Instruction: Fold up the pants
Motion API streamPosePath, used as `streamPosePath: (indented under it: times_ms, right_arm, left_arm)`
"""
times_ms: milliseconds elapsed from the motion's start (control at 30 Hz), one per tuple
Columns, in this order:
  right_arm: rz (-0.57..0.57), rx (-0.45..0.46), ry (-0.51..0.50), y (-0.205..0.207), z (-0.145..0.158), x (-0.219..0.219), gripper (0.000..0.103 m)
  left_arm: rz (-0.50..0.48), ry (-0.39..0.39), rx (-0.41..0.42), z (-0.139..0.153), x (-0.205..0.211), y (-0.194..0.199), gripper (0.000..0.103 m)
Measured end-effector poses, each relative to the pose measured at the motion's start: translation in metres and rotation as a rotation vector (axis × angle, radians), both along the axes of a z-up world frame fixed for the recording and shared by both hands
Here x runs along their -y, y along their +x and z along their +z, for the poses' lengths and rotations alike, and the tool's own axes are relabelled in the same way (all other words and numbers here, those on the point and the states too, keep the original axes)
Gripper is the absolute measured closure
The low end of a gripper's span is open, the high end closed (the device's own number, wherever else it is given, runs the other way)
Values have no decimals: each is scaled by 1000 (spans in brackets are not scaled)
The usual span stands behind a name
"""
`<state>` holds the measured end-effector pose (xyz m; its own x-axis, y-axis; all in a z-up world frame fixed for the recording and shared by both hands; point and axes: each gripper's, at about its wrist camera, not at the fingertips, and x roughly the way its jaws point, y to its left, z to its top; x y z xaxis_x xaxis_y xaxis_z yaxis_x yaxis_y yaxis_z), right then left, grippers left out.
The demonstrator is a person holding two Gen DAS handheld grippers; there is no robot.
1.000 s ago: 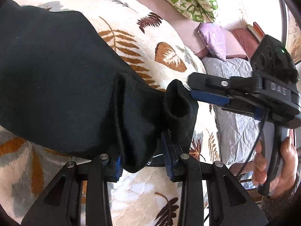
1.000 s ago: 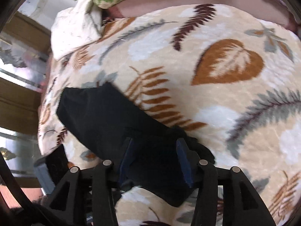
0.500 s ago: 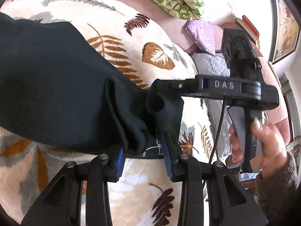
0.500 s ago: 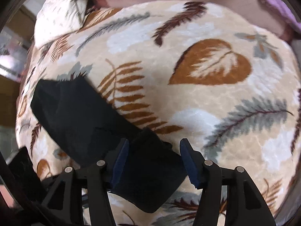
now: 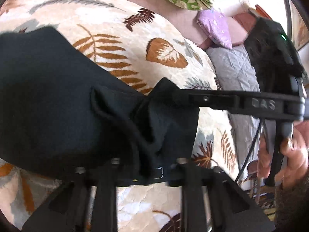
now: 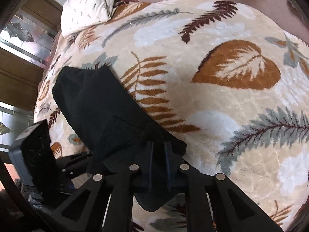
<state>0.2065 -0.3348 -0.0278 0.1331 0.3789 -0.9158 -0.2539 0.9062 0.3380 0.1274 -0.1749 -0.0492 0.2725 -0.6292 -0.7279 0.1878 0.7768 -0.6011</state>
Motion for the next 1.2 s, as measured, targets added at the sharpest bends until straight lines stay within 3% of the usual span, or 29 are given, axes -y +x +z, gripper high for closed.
streamPosePath:
  times_ms: [67, 333, 500, 733, 900, 1033, 1200]
  right_arm:
    - [23, 21, 16, -5, 7, -5, 94]
    - [101, 60, 29, -10, 31, -43, 94]
    - [154, 61, 27, -8, 30, -79, 94]
    - [185, 66, 44, 1, 19, -113, 94]
    - [139, 38, 56, 12, -7, -108, 94]
    - [83, 12, 42, 19, -28, -93, 94]
    - [29, 79, 149, 13, 1, -74, 86]
  left_arm:
    - [27, -37, -22, 0, -8, 1, 93]
    - [78, -71, 0, 19, -34, -14, 94]
    - [124, -69, -32, 11, -58, -13, 94]
    - [176, -35, 4, 8, -86, -7, 94]
    - [151, 5, -1, -12, -86, 0, 94]
    - [139, 8, -6, -11, -84, 2, 92]
    - [111, -1, -5, 2, -91, 0, 92]
